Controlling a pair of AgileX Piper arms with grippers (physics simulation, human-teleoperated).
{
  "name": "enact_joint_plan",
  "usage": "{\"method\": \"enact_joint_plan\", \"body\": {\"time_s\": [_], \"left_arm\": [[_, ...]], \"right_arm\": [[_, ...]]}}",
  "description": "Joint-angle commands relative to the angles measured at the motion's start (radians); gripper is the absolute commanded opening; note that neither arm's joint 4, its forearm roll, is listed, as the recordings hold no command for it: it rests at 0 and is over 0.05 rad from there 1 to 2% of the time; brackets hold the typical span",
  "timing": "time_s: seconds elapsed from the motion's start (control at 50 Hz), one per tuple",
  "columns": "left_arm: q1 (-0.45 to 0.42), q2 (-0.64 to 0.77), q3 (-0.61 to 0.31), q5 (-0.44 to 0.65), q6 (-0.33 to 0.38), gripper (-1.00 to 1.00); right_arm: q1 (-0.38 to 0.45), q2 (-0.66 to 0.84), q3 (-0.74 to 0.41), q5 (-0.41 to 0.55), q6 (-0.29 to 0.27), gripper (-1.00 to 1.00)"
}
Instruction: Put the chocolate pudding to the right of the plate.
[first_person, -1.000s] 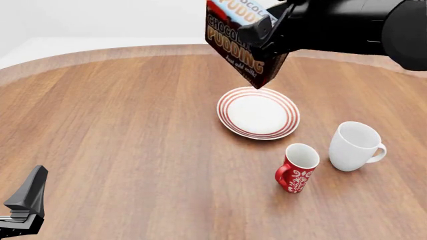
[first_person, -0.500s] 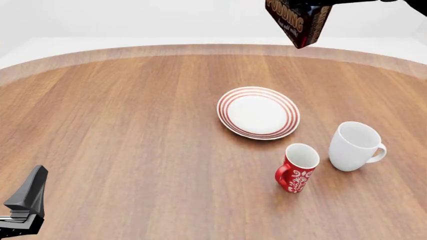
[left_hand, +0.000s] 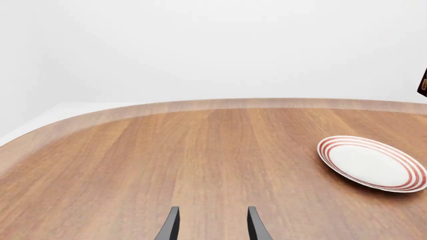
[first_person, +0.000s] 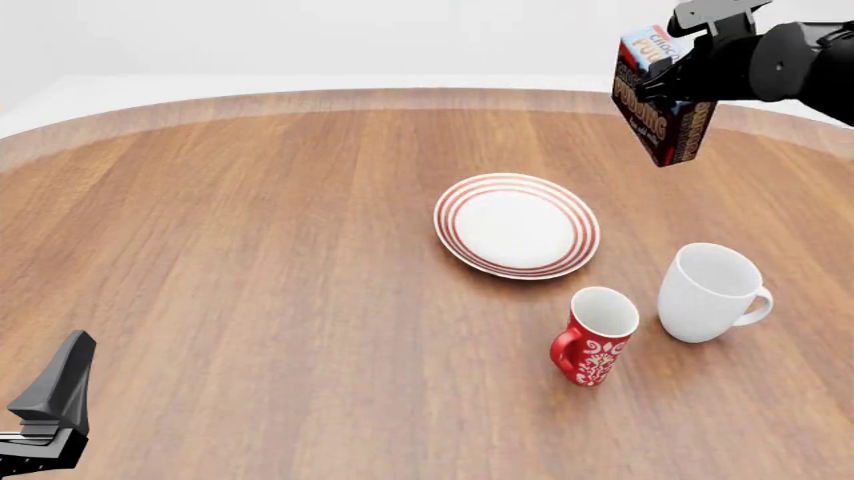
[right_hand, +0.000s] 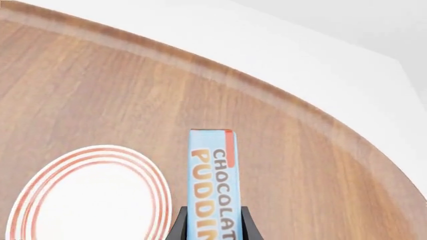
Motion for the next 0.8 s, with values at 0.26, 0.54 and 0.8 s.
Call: {"method": "enact_joint_plan", "body": {"time_s": [0.26,0.54,0.8], "left_arm": [[0.0,0.0,0.0,0.0,0.0,1.0],[0.0,0.0,0.0,0.0,0.0,1.0],[0.0,0.0,0.0,0.0,0.0,1.0]], "right_arm": [[-0.117,0.08,0.261,-0.233,0.032,-1.0],[-0.158,0.091,0.35,-0.309,0.029,-1.0],[-0.172,0.088,0.374,-0.338,0.054,-1.0]]}}
